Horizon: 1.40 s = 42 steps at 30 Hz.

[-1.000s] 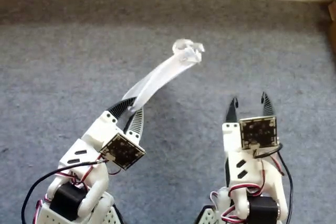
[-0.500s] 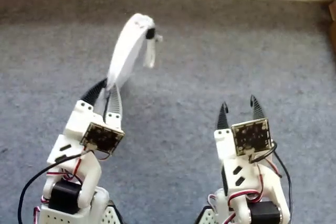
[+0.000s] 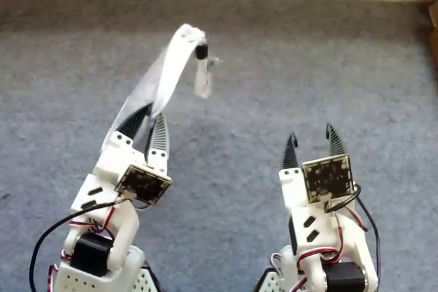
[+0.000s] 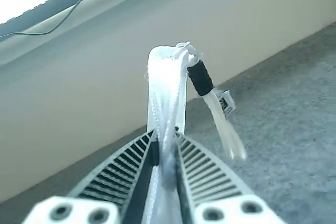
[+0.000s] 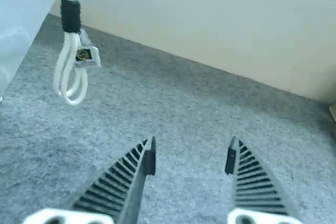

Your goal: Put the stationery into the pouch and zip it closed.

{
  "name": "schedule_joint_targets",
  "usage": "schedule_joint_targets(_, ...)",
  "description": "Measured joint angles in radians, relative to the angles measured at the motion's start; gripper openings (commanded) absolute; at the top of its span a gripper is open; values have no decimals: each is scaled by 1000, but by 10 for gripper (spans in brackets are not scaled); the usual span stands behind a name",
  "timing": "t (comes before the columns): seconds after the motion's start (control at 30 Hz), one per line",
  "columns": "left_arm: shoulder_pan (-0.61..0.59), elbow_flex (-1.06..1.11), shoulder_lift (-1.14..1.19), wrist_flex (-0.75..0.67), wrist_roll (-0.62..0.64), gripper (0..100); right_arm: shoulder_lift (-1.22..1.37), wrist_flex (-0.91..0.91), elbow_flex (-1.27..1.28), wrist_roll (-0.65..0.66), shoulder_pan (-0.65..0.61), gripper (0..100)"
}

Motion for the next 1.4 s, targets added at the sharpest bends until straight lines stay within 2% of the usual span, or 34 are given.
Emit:
schedule_joint_targets(0.27, 106, 43, 2, 0, -2, 7, 0, 0, 0, -6, 0, 206)
schedule_joint_targets(0.53, 135, 54, 2, 0, -2, 12, 0, 0, 0, -6, 0, 206)
schedule_joint_targets(0.7, 137, 54, 3, 0, -2, 139, 0, 0, 0, -6, 0, 206)
schedule_joint_targets(0.8, 137, 54, 3, 0, 5, 173, 0, 0, 0, -6, 0, 206)
schedule_joint_targets(1.0, 135, 55, 3, 0, 155, 223, 0, -31, 0, -6, 0, 206)
schedule_joint_targets(1.17, 133, 55, 3, 3, 195, 228, 0, -34, 0, -6, 0, 206)
schedule_joint_targets(1.4, 118, -55, 2, 155, 299, 229, 0, -34, 0, -6, 0, 206)
